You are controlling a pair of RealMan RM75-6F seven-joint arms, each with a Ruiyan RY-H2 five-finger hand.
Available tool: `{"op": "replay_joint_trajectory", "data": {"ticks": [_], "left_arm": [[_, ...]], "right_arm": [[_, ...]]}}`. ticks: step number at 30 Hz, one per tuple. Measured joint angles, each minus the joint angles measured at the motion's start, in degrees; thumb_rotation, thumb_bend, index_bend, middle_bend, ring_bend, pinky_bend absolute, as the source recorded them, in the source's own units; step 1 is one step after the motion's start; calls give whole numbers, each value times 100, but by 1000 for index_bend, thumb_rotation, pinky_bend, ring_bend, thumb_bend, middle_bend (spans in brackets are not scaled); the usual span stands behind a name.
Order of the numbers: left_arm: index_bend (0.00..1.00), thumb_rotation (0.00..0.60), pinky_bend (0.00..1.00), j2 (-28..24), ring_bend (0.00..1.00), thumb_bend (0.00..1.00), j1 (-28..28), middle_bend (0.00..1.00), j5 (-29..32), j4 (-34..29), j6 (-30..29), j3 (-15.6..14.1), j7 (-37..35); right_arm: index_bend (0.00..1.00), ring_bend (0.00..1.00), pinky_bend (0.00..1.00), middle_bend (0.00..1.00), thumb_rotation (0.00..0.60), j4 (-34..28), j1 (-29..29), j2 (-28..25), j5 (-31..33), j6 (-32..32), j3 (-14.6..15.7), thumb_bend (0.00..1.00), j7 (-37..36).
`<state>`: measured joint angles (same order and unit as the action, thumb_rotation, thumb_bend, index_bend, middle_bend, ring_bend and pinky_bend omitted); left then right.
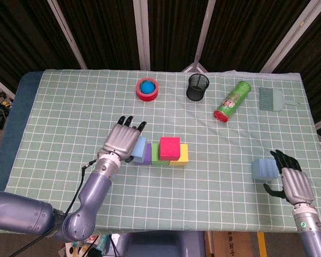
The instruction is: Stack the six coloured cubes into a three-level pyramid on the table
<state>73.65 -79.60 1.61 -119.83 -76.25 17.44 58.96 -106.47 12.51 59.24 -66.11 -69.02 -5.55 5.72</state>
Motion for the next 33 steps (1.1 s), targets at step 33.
{"op": "replay_joint_trajectory", "data": {"ticks": [33], "left_arm": [[0, 600, 87, 1380, 19, 334, -385, 324, 453, 1133, -804, 276, 569]], "right_arm": [[0, 0, 0, 0, 600, 44, 51, 27, 87, 168, 25, 306, -72]]}}
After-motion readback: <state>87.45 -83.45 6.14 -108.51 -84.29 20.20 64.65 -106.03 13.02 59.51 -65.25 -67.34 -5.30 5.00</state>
